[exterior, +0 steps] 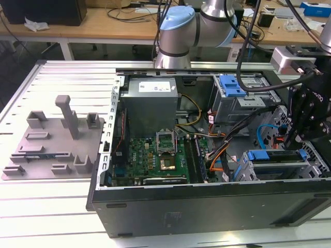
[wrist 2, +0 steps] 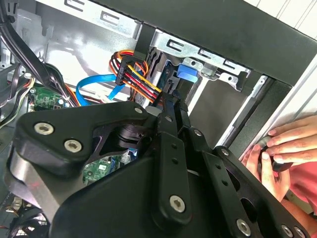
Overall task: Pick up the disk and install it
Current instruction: 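Insert the first disk wire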
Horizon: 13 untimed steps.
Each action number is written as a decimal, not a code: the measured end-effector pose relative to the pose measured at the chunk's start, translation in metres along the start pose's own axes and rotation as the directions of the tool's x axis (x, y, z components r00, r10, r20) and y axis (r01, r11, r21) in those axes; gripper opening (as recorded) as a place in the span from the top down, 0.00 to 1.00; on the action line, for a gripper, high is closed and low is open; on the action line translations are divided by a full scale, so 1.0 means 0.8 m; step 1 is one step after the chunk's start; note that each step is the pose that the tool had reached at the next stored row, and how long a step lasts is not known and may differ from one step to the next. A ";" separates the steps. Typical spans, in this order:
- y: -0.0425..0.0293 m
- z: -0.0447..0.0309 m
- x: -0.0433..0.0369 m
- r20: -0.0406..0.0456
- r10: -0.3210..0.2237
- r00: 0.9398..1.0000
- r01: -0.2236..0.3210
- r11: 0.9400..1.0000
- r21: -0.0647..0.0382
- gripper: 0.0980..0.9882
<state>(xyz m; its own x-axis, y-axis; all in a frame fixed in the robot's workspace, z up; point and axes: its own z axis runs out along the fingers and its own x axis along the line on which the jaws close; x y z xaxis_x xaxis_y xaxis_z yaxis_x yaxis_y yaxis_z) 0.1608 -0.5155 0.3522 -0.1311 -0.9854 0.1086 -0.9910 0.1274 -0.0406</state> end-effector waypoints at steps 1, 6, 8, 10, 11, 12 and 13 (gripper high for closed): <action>0.0000 0.0001 0.000 0.000 0.000 1.000 0.000 1.000 0.000 0.93; 0.0001 0.0015 0.000 0.000 0.000 1.000 0.000 1.000 0.000 0.93; 0.0001 0.0021 0.000 0.000 0.000 1.000 0.000 1.000 0.000 0.93; 0.0001 0.0027 0.000 0.000 0.000 1.000 0.000 1.000 0.000 0.93; 0.0001 0.0031 0.000 0.000 0.000 1.000 0.000 1.000 0.000 0.93; 0.0002 0.0035 0.000 0.000 0.000 1.000 0.000 1.000 0.000 0.93; 0.0002 0.0038 0.000 0.000 0.000 1.000 0.000 1.000 0.000 0.93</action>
<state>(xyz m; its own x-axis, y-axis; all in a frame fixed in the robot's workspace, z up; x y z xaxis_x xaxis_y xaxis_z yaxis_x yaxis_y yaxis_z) 0.1608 -0.5155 0.3491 -0.1311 -0.9854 0.1086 -0.9910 0.1273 -0.0406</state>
